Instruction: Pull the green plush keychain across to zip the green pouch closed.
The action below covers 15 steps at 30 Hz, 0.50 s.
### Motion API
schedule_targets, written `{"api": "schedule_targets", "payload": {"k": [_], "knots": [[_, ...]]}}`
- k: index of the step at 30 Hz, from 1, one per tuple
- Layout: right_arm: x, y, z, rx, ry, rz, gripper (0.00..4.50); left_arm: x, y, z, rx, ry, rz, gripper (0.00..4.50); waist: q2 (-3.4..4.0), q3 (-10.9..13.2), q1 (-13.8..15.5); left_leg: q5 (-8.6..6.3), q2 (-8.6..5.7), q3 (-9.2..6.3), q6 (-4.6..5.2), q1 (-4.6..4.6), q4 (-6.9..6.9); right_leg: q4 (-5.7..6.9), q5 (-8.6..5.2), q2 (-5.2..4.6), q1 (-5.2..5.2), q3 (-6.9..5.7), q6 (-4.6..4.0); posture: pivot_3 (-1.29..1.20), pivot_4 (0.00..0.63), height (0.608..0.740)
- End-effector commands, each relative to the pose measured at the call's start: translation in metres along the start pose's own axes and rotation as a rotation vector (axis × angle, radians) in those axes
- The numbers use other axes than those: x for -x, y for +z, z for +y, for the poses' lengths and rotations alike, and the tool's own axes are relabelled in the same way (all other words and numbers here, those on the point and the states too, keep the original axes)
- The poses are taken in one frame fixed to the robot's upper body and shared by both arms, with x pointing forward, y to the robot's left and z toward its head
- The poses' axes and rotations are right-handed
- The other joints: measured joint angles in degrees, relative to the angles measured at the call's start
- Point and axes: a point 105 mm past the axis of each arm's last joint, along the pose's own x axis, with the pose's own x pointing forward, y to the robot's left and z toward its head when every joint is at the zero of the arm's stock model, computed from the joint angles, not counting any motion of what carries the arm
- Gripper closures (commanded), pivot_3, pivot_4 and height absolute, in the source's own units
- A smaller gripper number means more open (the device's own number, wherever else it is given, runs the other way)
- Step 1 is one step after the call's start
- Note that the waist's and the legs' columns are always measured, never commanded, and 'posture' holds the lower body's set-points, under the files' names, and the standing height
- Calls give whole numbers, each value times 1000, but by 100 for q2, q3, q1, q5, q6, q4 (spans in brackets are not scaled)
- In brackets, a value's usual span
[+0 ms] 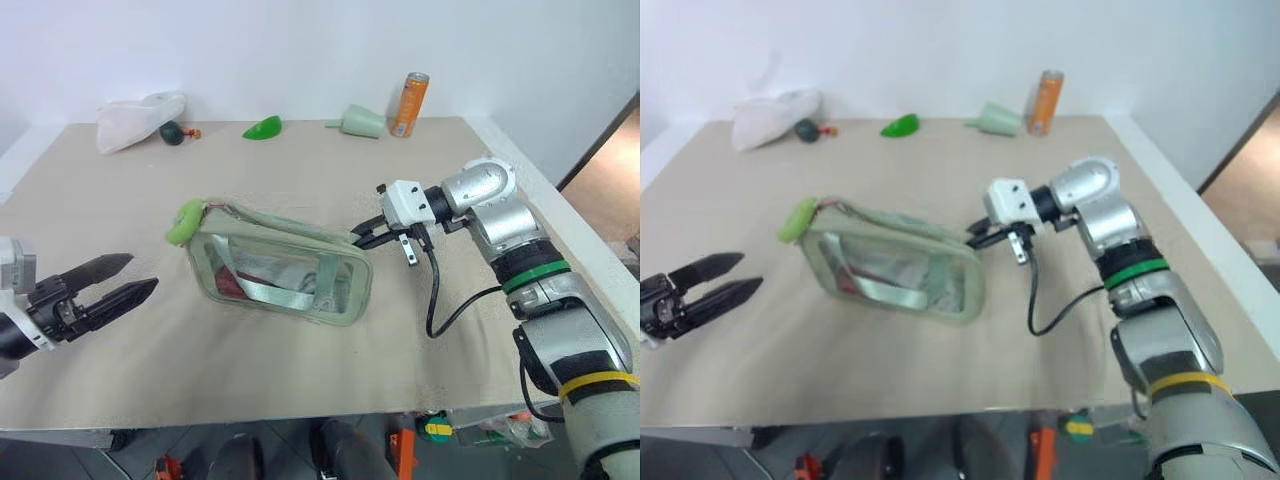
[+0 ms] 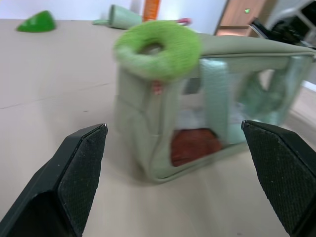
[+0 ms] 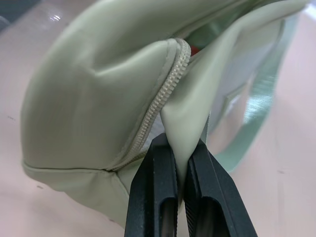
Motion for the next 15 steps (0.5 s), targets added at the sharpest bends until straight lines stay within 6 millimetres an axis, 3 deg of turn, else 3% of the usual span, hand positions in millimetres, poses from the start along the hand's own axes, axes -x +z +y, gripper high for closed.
{"api": "schedule_targets", "payload": {"k": [1, 9, 13, 15], "knots": [[12, 15, -12, 59, -16, -2, 4138, -5, 9, -5, -32, -7, -20, 0, 0, 1, 2, 0, 0, 0, -1, 3, 0, 6, -3, 1, -1, 0, -5, 0, 150, 740], [34, 35, -23, -33, -114, -66, 4138, -24, 2, -2, -4, -58, -36, 0, 5, 4, 64, -2, 9, -6, -6, 6, -18, 36, -24, 21, -13, 2, -39, 0, 150, 740], [37, 33, -27, -110, -176, -77, 4138, -33, 1, 0, 0, -80, -44, 0, 5, 5, 83, -14, 5, -5, -26, -8, -18, 35, -35, 15, -21, 4, -43, 0, 150, 740], [35, 26, -13, -170, -122, -67, 4138, -37, 0, 2, 0, -88, -47, 0, 4, 5, 80, -17, 5, -3, -31, -8, -18, 34, -36, 15, -22, 8, -43, 0, 150, 740]]}}
